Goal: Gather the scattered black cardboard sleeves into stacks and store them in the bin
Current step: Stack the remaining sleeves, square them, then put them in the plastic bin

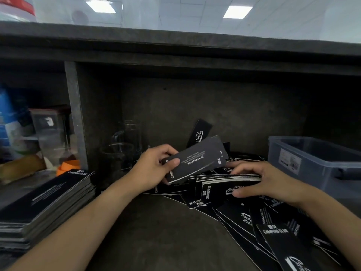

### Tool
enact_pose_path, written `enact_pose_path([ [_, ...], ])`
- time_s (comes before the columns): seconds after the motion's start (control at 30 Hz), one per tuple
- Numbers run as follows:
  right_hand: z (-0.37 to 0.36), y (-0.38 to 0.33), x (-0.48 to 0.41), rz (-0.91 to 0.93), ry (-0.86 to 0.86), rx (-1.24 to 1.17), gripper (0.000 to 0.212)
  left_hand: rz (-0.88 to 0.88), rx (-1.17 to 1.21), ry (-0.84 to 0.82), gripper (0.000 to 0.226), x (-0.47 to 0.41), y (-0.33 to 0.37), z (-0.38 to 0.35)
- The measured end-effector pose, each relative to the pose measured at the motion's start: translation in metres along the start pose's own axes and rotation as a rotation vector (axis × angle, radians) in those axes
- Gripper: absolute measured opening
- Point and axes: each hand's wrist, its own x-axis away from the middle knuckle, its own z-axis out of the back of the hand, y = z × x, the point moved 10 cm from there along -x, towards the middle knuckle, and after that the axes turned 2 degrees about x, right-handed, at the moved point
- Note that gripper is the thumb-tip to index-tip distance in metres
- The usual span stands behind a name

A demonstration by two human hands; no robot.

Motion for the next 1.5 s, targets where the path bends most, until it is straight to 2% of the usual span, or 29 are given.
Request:
enact_pose_path([
  [0.17,-0.004,0.001,0.000,-0.008,0.010,-0.036,0.035,0.033,0.038,-0.043,0.018,0.003,0.002,-0.007],
  [0.3,-0.001,0.008,-0.001,-0.085,0.043,-0.136,0.066,0.018,-0.010,-0.070,0.021,0.005,0.004,-0.006],
  [0.37,0.000,0.003,0.000,-0.051,0.050,-0.039,0.081,0.010,-0.024,-0.104,0.021,0.006,0.007,-0.009],
  [0.4,-0.002,0.000,0.001,-0.032,0.032,0.000,0.079,0.008,-0.040,-0.121,0.020,0.007,0.009,-0.011],
  [0.47,-0.009,-0.006,0.002,-0.013,-0.007,0.010,0.061,0.016,-0.058,-0.155,0.020,0.009,0.010,-0.016],
  [0.53,-0.012,-0.009,0.002,-0.004,-0.014,0.002,0.053,0.083,0.048,-0.209,0.030,0.013,0.005,-0.028],
  [0.63,-0.006,-0.002,-0.004,-0.026,0.099,0.057,0.066,0.212,0.168,-0.178,0.049,0.016,-0.010,-0.044],
  [0.73,-0.010,0.003,-0.008,-0.053,0.171,-0.065,0.077,0.194,0.237,-0.054,0.031,0.013,-0.009,-0.052],
  [0.83,-0.018,0.005,-0.009,-0.100,0.080,-0.022,0.083,0.210,0.224,-0.016,0.029,0.010,-0.012,-0.052],
  [0.93,-0.011,0.009,-0.005,-0.146,0.016,0.239,0.066,0.242,0.289,-0.033,0.029,0.012,-0.014,-0.055],
  [1.0,-0.011,0.004,-0.004,-0.112,0.044,0.352,0.059,0.209,0.227,-0.057,0.033,0.015,-0.009,-0.059],
  [1.1,-0.020,-0.002,-0.007,-0.074,0.106,0.316,0.052,0.105,0.122,-0.035,0.026,0.016,0.002,-0.056],
  [1.17,-0.025,-0.001,-0.008,-0.060,0.081,0.267,0.052,0.057,0.032,-0.031,0.025,0.015,0.003,-0.053],
  [1.27,-0.023,-0.002,-0.004,-0.061,0.032,0.169,0.047,-0.002,-0.130,-0.075,0.031,0.015,0.004,-0.055],
  [1.33,-0.013,-0.003,-0.001,-0.085,0.059,0.105,0.047,-0.060,-0.302,-0.096,0.038,0.018,0.012,-0.056],
  [1.43,0.006,-0.009,-0.001,-0.008,0.177,0.120,0.024,-0.120,-0.454,-0.104,0.046,0.021,0.020,-0.056],
  [1.5,0.013,-0.009,-0.001,0.025,0.223,0.127,0.017,-0.145,-0.472,-0.107,0.047,0.022,0.022,-0.056],
])
